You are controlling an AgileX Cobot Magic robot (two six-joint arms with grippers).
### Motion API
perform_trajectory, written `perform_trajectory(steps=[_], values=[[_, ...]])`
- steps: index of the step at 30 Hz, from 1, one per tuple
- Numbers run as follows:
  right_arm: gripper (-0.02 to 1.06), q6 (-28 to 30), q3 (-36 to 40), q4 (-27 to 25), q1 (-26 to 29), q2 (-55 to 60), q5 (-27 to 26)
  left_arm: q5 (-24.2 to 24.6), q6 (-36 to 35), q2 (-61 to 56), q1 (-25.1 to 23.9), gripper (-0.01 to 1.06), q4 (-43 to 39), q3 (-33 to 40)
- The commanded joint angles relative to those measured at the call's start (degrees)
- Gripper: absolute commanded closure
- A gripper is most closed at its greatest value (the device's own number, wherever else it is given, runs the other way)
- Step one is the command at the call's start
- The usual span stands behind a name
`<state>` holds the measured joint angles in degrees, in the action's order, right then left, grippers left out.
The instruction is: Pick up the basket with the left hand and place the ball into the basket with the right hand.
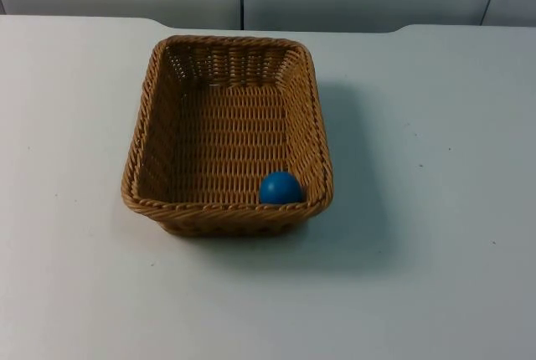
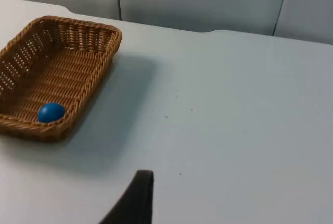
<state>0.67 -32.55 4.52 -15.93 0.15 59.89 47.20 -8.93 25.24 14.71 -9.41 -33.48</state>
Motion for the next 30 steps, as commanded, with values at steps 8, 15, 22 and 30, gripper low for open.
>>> perform_trajectory(steps=[8, 15, 22, 30], values=[[0.00, -2.75, 0.84, 0.07, 0.32, -0.15, 0.07, 1.10, -0.06, -0.73, 0.95, 0.00, 0.73, 0.14], [0.00, -0.28, 3.39, -4.52, 0.43, -0.15, 2.02, 2.40, -0.06, -1.40, 1.76, 0.00, 0.28, 0.14], [0.00, -0.67, 3.39, -4.52, 0.45, -0.15, 2.02, 4.60, -0.06, -3.92, 1.76, 0.00, -0.11, 0.14], [0.00, -0.67, 3.39, -4.52, 0.45, -0.15, 2.02, 10.71, 3.09, -11.27, 1.76, 0.00, 3.52, 0.14]])
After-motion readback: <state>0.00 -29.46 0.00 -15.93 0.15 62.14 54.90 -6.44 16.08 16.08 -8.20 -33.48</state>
